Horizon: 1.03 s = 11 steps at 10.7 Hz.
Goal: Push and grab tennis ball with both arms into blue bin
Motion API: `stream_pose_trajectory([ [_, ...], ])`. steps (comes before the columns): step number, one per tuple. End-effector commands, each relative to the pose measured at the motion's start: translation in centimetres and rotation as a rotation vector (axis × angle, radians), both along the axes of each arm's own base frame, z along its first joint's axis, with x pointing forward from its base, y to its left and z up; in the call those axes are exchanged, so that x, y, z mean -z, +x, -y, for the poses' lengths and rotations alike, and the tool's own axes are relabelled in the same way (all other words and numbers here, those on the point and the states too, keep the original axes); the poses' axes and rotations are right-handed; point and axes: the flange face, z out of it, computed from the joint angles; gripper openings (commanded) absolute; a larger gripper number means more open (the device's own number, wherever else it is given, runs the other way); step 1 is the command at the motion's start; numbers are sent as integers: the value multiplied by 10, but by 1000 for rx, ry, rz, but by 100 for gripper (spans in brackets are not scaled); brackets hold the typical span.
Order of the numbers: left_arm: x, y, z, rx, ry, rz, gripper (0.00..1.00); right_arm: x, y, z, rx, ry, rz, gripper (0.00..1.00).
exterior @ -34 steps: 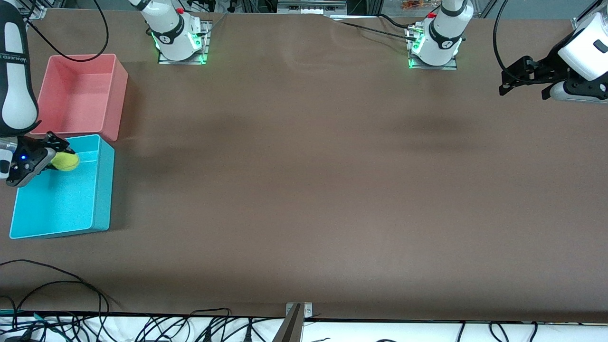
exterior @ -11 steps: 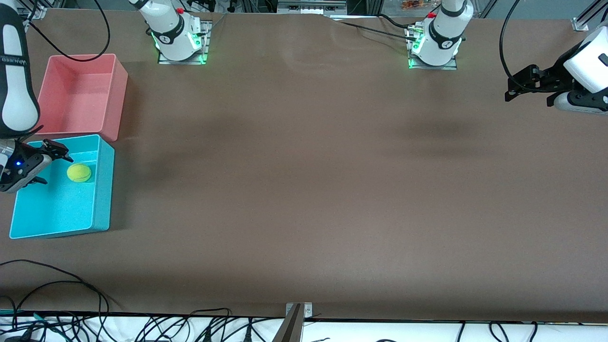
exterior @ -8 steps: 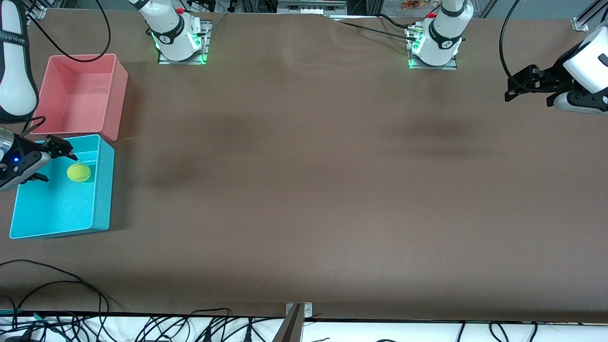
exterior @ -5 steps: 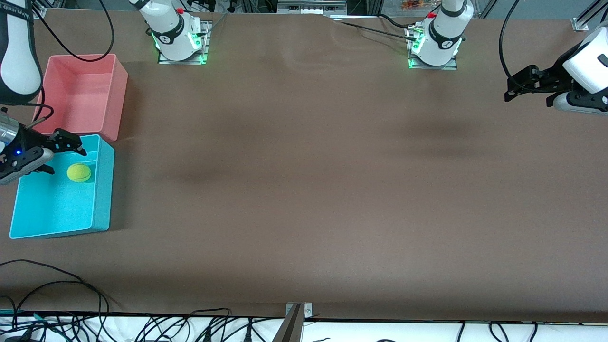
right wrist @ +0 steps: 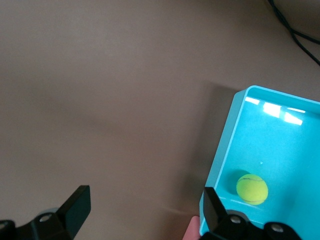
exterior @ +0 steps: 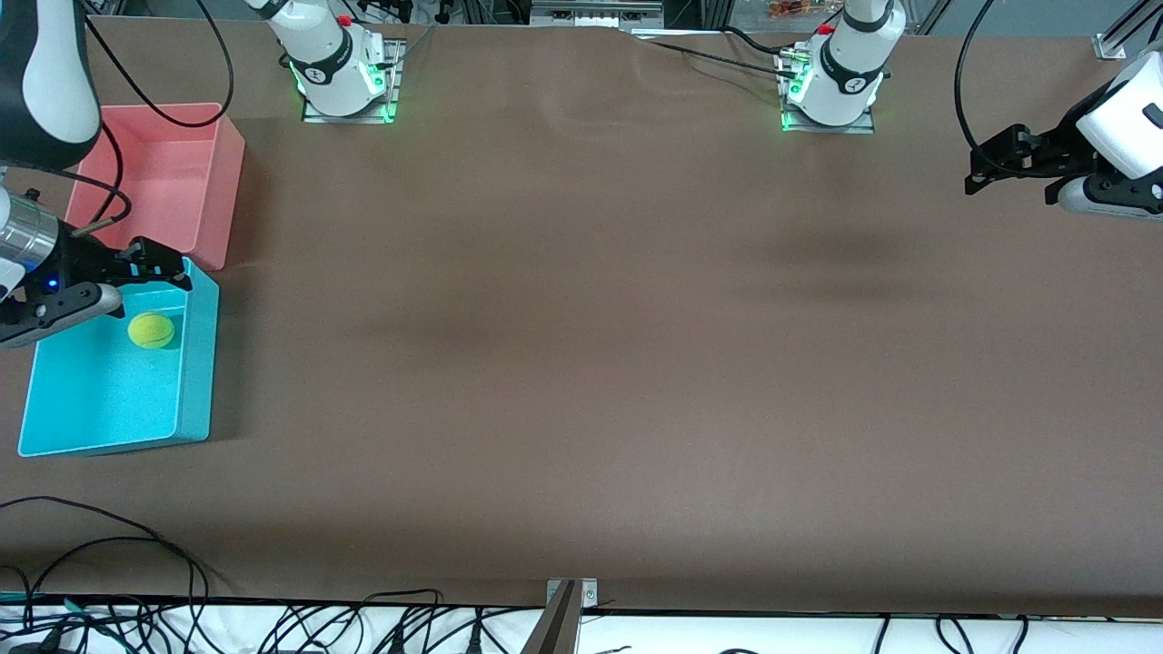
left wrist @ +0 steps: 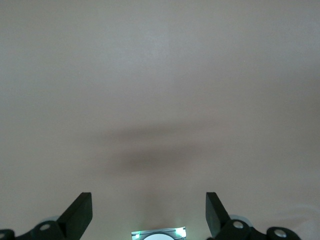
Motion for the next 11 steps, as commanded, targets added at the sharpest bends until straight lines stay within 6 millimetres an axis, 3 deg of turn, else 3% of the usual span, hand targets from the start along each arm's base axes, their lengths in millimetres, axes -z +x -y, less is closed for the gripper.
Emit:
stream_pose_trajectory([
  [1,-7,3,-1,19,16,5,100,-32,-6,-18,207,-34,-25,100],
  [4,-6,4,-1,20,16,4,100,-58,-12,-44,348,-53,-39,100],
  [8,-7,3,0,20,16,5,100,-83,-16,-43,359,-44,12,100],
  [11,-7,3,0,20,16,5,100,-111,-33,-43,422,-42,43,100],
])
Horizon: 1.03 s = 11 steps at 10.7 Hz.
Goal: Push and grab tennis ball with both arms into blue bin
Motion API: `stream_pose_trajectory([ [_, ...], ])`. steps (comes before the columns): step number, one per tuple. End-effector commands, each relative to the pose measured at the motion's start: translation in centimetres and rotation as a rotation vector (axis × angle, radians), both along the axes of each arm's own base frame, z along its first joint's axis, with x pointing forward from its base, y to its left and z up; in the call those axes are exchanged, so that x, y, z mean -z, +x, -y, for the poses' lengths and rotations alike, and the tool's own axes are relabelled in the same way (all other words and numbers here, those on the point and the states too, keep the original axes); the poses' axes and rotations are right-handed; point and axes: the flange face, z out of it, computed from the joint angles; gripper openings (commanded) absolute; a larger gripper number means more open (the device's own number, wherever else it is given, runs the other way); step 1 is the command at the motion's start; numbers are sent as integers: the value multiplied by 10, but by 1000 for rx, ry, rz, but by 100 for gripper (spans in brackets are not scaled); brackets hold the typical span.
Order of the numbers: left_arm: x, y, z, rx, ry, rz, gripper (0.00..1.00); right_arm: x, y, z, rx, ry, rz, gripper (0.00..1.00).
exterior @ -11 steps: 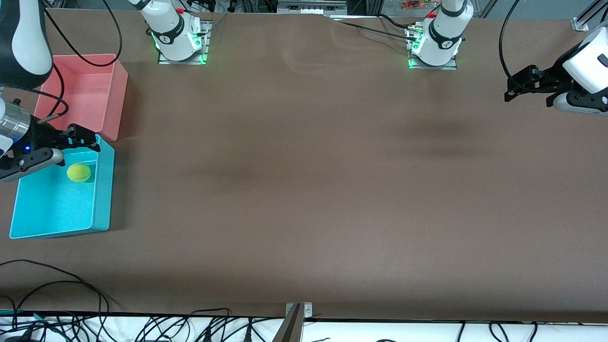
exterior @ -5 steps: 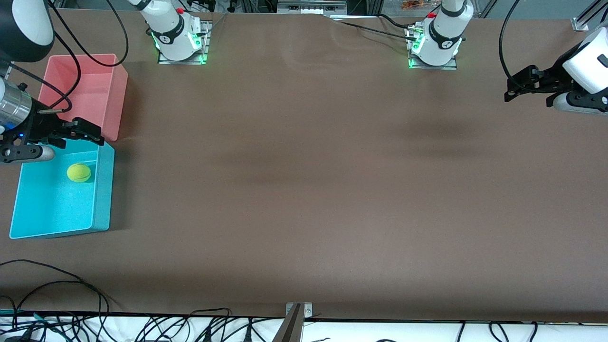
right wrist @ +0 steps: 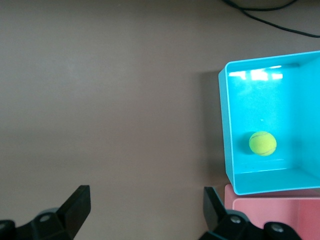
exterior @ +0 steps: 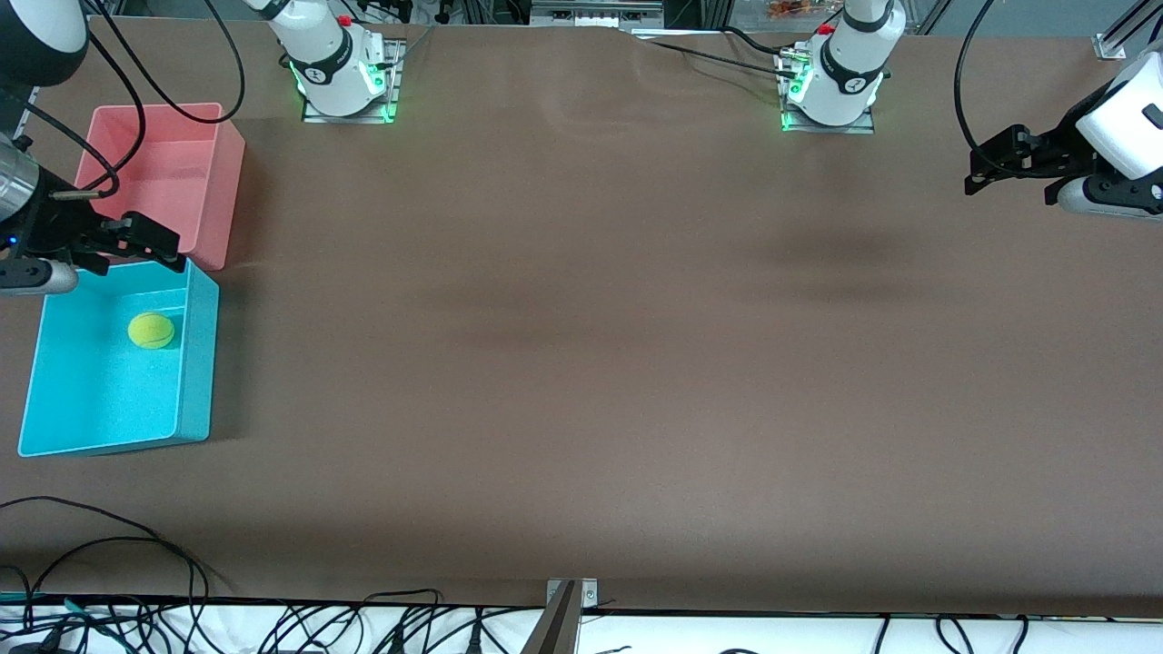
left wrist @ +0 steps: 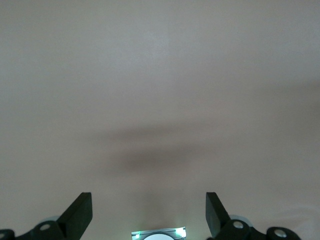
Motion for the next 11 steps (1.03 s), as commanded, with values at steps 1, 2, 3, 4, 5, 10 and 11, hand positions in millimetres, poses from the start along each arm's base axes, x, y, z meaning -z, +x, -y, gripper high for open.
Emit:
stream_pose_trajectory([
  [1,-6,3,0,21,16,4,100,-37,-25,0,43,-17,21,100],
  [2,-6,3,0,21,16,4,100,-45,-31,2,49,-18,24,100],
  [3,-7,3,0,21,16,4,100,-47,-34,3,51,-19,22,100],
  [4,-6,3,0,21,16,2,100,-45,-34,5,55,-19,18,100],
  [5,-7,3,0,21,16,5,100,-42,-35,13,71,-18,13,100],
  [10,-7,3,2,23,14,5,100,-41,-31,19,56,-32,59,100],
  [11,-7,3,2,24,14,5,100,-41,-32,19,49,-32,52,100],
])
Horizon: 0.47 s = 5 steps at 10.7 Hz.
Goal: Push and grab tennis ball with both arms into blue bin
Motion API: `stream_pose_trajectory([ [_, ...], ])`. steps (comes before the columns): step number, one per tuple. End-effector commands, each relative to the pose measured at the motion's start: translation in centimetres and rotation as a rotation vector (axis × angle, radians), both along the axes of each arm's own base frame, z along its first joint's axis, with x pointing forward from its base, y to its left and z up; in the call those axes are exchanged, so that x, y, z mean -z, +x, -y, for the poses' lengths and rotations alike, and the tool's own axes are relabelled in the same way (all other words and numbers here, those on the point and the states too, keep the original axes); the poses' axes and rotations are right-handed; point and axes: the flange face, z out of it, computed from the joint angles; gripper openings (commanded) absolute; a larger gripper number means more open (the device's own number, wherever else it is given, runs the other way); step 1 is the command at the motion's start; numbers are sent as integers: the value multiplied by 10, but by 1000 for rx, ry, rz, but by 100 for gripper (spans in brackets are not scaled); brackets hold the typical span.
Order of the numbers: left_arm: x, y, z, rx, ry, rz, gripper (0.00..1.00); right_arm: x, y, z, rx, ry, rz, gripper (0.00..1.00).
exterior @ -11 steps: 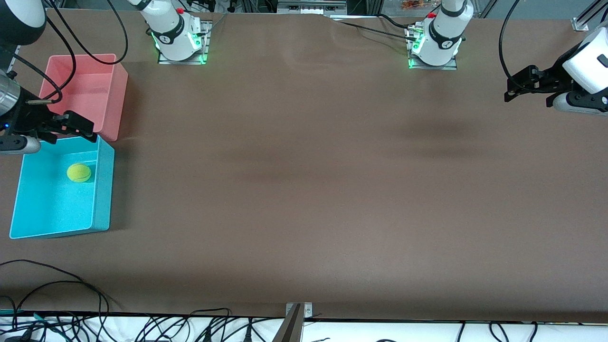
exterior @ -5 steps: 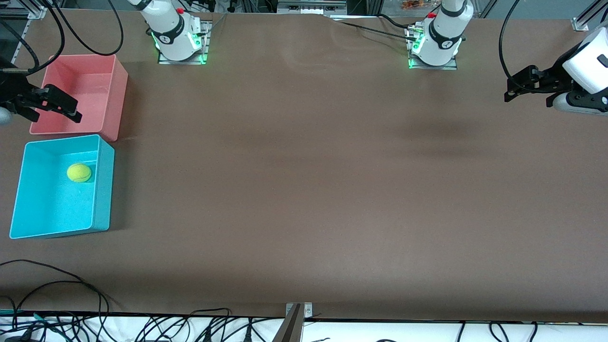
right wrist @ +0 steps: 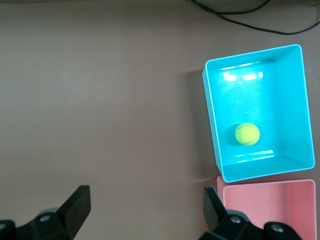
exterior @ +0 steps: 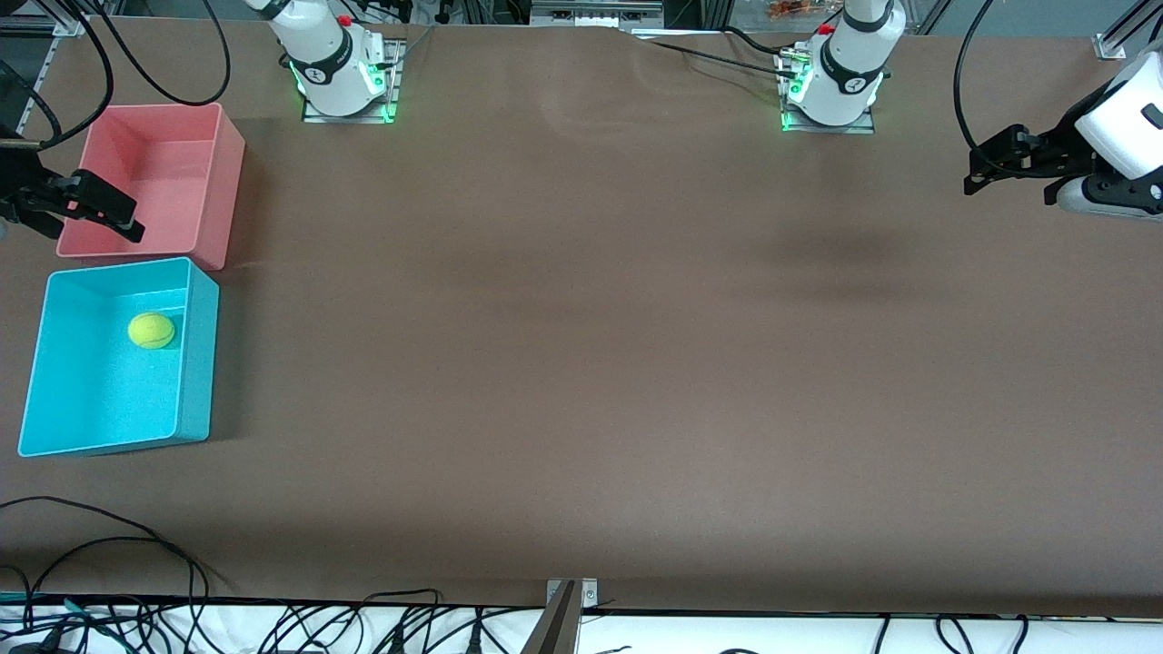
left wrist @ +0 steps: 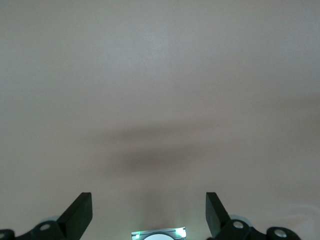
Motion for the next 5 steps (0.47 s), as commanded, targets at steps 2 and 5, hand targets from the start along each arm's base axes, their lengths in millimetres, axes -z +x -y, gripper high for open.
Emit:
stream_pose_trajectory([
  [2,-8,3,2,23,13,6,100,-2,-5,0,-15,-18,8,100],
  [5,-8,2,4,27,13,5,100,-1,-6,0,-15,-18,3,100],
])
